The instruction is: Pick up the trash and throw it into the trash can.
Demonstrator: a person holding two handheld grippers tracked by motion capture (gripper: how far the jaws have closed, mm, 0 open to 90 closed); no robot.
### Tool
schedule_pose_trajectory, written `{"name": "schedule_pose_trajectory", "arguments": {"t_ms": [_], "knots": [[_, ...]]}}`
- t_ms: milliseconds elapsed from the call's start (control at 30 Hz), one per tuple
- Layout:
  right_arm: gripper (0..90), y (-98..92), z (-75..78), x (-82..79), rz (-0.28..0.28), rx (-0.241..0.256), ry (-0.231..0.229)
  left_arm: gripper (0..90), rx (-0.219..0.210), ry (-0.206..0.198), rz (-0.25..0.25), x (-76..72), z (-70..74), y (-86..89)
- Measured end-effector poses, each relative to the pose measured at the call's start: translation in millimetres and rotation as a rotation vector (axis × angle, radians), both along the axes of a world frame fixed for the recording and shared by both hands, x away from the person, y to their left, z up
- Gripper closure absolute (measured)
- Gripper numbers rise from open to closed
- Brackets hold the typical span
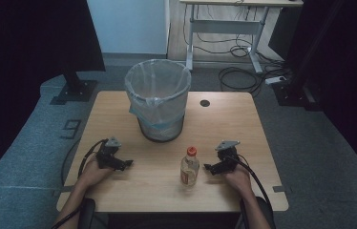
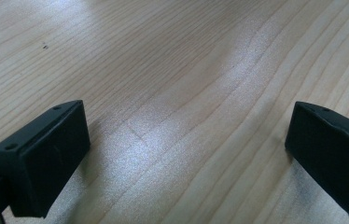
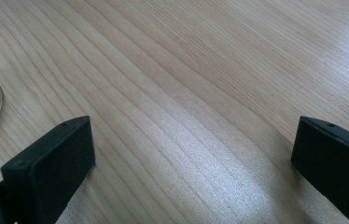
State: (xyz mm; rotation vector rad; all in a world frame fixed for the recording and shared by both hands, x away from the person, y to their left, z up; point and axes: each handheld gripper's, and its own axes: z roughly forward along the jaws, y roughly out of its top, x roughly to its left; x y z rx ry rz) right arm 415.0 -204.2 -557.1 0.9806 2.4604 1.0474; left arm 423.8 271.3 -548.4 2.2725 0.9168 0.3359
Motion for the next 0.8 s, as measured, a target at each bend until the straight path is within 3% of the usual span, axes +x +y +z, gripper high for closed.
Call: {"name": "schedule_pose_trajectory", "arguments": {"t_ms": [800], "knots": [[0.0,1.4,1.1,-4.3,-0.033,-0.004,0.012,0.0,0.002,0.0,0.003,-0.1,0.1,-0.2]]}}
